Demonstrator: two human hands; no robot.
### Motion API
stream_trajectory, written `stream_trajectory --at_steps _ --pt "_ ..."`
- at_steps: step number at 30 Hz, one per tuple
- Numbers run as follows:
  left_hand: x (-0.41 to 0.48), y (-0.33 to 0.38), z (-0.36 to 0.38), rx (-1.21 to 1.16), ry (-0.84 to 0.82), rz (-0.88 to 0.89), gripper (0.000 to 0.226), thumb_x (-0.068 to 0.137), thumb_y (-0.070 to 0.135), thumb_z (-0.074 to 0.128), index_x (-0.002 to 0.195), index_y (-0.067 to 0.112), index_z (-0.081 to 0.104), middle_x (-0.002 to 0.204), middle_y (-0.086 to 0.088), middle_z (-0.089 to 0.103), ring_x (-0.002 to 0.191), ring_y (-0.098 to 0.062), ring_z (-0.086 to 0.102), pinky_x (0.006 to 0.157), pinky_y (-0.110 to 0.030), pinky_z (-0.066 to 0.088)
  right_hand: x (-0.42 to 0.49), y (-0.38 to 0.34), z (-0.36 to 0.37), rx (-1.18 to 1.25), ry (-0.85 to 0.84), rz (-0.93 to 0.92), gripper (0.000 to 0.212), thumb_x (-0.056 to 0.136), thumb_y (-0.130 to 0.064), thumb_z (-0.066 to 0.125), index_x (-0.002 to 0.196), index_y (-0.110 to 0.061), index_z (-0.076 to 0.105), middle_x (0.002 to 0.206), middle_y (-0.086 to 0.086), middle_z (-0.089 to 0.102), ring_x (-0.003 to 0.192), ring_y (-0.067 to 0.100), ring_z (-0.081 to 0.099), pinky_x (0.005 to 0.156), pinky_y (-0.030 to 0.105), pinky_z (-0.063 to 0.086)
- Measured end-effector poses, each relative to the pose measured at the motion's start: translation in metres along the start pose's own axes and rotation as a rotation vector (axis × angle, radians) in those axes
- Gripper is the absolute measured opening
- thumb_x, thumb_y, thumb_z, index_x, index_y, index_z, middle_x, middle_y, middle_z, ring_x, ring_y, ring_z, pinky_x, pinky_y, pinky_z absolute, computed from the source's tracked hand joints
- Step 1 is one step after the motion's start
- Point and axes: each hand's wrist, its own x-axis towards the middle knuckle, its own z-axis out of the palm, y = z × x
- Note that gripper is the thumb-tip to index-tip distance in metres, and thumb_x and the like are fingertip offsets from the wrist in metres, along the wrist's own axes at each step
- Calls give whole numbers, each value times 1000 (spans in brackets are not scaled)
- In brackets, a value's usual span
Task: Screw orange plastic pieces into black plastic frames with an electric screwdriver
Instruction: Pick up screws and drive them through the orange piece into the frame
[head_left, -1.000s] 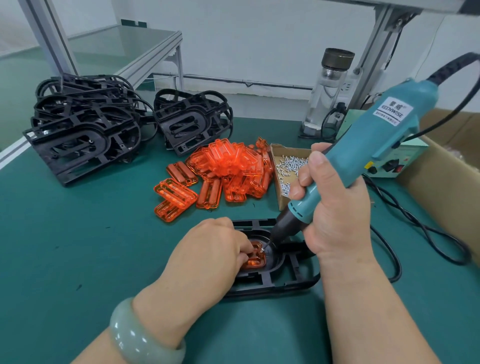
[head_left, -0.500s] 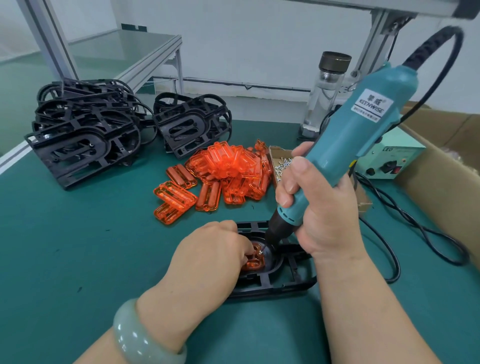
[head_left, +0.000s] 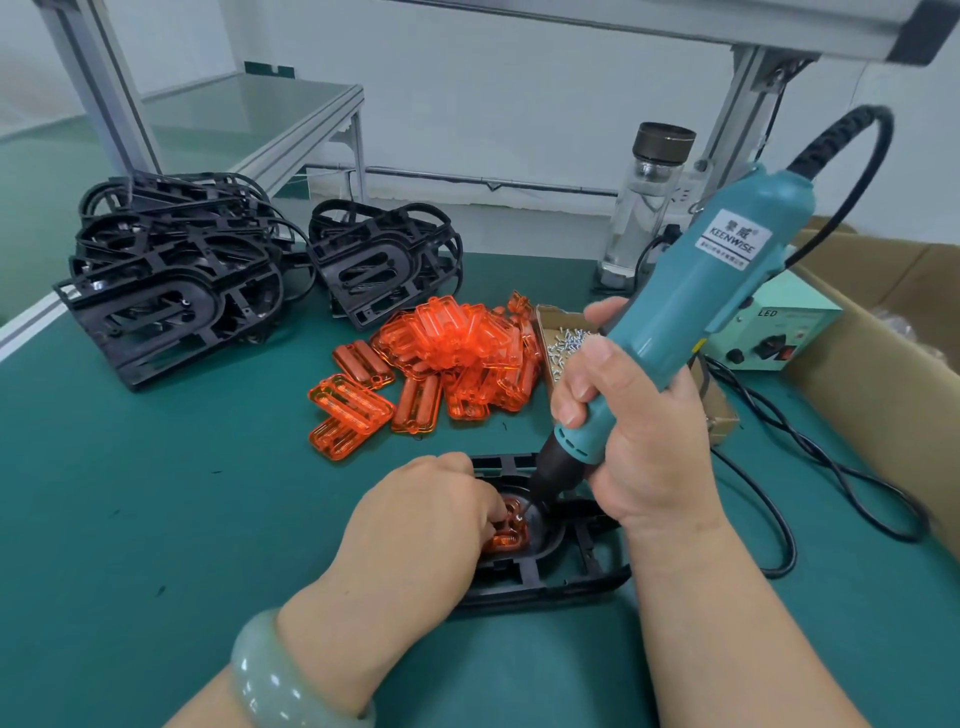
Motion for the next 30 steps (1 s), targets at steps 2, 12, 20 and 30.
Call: stream_trajectory --at_steps 2,12,20,30 --pt "0 0 0 9 -5 2 24 94 29 48 112 33 63 101 5 50 101 -19 50 84 -36 47 0 0 0 16 7 13 18 82 -6 53 84 -22 60 52 -5 46 42 10 43 48 20 40" --pt "0 -1 1 14 7 12 25 94 29 46 112 33 63 100 8 50 102 -15 49 85 -33 45 2 1 -5 29 -9 1 19 83 -10 59 100 -18 61 57 -4 48 46 11 46 51 22 41" --pt "5 -3 -1 16 -32 62 24 95 35 44 113 31 59 106 9 49 103 -10 48 87 -27 40 4 -7 -18 287 87 5 43 69 -26 83 103 -15 60 58 -4 48 46 9 46 52 21 43" --pt "14 -4 -15 -111 -16 52 19 88 48 53 101 41 64 96 20 49 96 2 48 85 -16 38 2 -13 -40 409 337 -54 16 83 -24 53 97 -18 59 57 -6 45 45 8 45 52 20 45"
